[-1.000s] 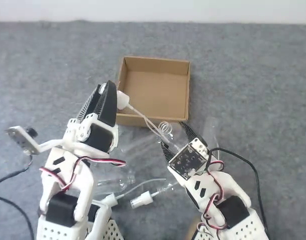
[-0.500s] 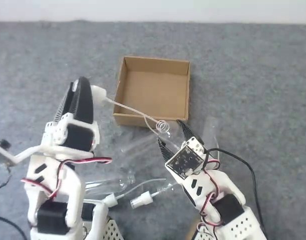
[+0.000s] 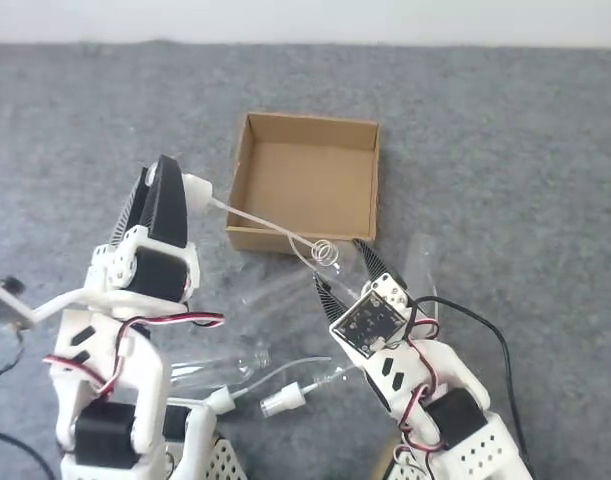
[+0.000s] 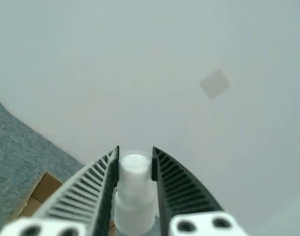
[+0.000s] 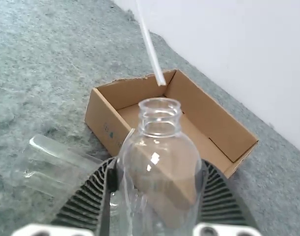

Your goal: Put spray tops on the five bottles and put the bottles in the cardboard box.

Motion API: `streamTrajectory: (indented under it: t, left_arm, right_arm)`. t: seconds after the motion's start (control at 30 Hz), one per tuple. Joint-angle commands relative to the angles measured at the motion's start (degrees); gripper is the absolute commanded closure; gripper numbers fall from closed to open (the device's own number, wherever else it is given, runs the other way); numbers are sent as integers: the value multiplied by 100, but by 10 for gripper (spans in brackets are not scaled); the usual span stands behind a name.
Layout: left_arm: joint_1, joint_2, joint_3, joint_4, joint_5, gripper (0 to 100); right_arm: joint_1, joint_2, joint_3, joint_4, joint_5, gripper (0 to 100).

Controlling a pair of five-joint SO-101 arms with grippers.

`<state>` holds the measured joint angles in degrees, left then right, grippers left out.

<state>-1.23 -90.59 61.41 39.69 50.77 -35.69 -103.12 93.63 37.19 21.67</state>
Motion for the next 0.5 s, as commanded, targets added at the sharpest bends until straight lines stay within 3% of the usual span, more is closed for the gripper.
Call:
streamTrajectory:
  t: [0.0,0.27,0.47]
  left_arm:
    - [-18,62,-277,9,-62,988]
    - [18,97,-31,-211,-220,988]
    - [624,97,365,-510,-633,988]
  right_arm:
    - [-57,-84,-132,-154,79,881]
    - [-57,-84,-141,-154,79,881]
    - [-66,-84,-149,-154,281,881]
